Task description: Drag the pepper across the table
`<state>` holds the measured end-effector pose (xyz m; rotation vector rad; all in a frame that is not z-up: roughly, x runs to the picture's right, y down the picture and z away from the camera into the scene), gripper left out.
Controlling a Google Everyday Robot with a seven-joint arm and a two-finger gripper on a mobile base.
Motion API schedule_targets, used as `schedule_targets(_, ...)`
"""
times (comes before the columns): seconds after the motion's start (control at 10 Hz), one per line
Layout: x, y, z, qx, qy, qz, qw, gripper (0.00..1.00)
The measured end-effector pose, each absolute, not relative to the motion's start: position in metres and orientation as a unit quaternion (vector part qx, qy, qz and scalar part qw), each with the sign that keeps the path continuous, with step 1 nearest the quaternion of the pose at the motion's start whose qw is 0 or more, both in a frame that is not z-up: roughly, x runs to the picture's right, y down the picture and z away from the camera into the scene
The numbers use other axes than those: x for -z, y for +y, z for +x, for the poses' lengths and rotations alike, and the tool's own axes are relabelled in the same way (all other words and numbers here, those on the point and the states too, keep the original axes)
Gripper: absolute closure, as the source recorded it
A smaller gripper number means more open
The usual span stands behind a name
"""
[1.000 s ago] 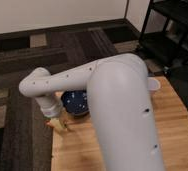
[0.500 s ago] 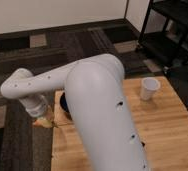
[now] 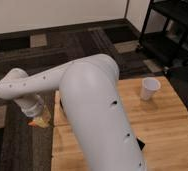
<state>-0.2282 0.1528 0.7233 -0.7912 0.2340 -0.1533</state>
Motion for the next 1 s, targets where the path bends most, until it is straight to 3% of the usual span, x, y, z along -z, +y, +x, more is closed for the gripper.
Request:
schedule_targets(0.6,-0.7232,0.1531,-0.2285,0.075,0.113,-0.384,0.913,0.92)
schedule_targets(0.8,-0.7231,0.1531,-0.2286,0.075,0.113,-0.384,0.913,1.00)
schedule_targets(0.9,-0.7232,0.1531,-0.2285,0.075,0.113,-0.384,0.913,0.98)
schedule_targets(1.0,-0.7232,0.1531,-0.2285,0.075,0.113,-0.384,0.913,0.86)
